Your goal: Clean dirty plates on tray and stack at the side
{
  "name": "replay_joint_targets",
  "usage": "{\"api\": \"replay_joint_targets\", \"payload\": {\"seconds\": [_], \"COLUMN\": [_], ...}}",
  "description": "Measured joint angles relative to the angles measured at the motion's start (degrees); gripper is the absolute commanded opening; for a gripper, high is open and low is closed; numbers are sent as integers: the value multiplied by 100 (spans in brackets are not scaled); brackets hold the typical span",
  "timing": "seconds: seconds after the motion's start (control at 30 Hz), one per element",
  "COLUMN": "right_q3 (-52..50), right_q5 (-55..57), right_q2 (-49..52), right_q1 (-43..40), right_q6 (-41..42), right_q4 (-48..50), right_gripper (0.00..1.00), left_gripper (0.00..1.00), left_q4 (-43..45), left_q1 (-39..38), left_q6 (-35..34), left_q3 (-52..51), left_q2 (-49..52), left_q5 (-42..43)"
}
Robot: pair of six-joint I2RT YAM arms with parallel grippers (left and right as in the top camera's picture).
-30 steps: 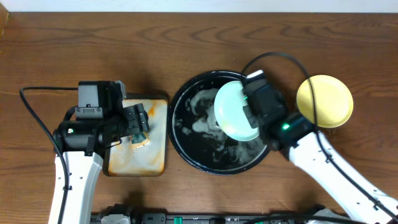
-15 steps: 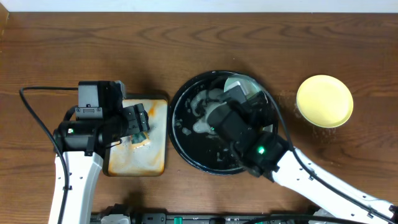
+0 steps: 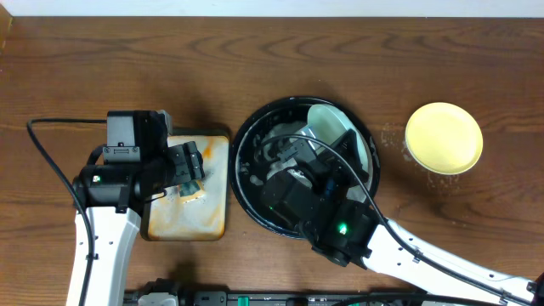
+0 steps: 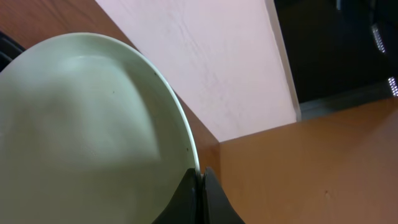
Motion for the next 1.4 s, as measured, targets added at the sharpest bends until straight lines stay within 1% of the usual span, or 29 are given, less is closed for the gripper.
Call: {"api": "replay_joint_targets", "payload": {"seconds": [1.4], "right_q3": [0], "right_q5": [125], "right_q2": [0], "right_q1": [52], "right_q6": [-140], "right_q4": [0], "right_gripper": [1], "left_gripper": [83], "left_q4": [0], "left_q1": [0], "left_q6": [0], "left_q3": [0], "left_q2": [0], "left_q5": [0]}}
